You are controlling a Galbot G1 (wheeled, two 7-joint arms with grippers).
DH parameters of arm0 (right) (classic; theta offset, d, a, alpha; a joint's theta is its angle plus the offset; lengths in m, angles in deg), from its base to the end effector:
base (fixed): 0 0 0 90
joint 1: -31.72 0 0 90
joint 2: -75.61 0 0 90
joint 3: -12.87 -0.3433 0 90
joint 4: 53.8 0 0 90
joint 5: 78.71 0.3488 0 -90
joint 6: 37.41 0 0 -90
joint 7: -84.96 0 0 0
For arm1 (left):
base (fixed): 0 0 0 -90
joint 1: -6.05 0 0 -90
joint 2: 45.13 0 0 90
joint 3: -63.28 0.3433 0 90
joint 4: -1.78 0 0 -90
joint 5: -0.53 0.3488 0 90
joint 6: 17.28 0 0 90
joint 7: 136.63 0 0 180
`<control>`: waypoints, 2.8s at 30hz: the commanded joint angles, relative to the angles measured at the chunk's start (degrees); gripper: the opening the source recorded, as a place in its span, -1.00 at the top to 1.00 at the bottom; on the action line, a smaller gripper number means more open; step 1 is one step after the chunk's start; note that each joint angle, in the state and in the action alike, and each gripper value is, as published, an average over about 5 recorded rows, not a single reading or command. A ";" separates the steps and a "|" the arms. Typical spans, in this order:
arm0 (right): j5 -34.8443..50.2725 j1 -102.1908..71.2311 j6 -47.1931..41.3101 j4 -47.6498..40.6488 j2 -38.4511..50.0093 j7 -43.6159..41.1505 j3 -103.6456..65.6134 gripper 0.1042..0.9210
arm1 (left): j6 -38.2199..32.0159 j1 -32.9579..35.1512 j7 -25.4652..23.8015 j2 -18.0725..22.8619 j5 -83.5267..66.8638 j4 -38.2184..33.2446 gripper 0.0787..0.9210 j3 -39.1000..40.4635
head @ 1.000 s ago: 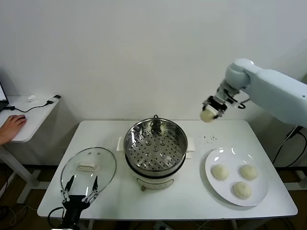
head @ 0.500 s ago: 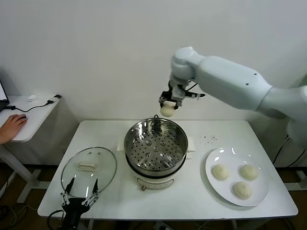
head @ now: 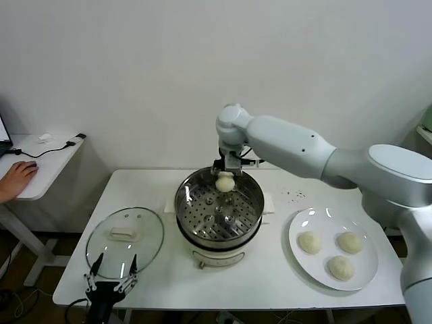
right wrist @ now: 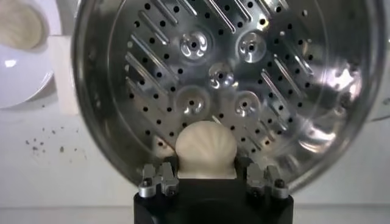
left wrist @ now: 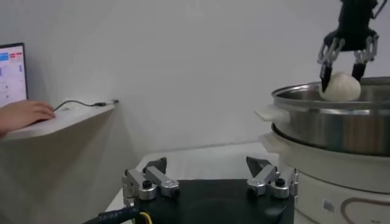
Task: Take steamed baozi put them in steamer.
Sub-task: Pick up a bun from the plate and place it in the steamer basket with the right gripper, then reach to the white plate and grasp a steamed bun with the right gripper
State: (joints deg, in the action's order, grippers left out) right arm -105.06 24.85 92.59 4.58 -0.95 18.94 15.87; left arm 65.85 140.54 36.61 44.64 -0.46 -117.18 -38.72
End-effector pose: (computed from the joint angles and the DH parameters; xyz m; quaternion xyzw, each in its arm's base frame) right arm 0.5747 0.1662 -0.0849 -0.6263 0.0217 -0.7791 0.0151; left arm 0.0909 0.0642 -0.3334 0.0216 -0.9952 -0.0560 0.0776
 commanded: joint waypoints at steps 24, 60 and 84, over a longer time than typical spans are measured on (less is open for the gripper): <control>15.14 7.83 -7.48 13.76 15.86 -2.32 -2.07 -0.76 | -0.24 1.41 0.77 0.98 -1.34 -0.76 -0.77 1.16; 33.64 -24.77 -63.67 27.65 51.96 6.75 -8.91 -0.76 | 0.59 3.89 1.90 0.80 -2.06 -4.89 -0.77 1.66; 31.04 -25.96 -61.17 13.39 39.73 9.28 -10.88 -0.76 | 0.50 2.81 1.75 0.83 -0.90 -2.45 -0.77 1.55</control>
State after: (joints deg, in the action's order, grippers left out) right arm -73.16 0.78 31.06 21.80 42.27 27.97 6.10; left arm 66.29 143.56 38.40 45.40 -1.73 -120.04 -37.14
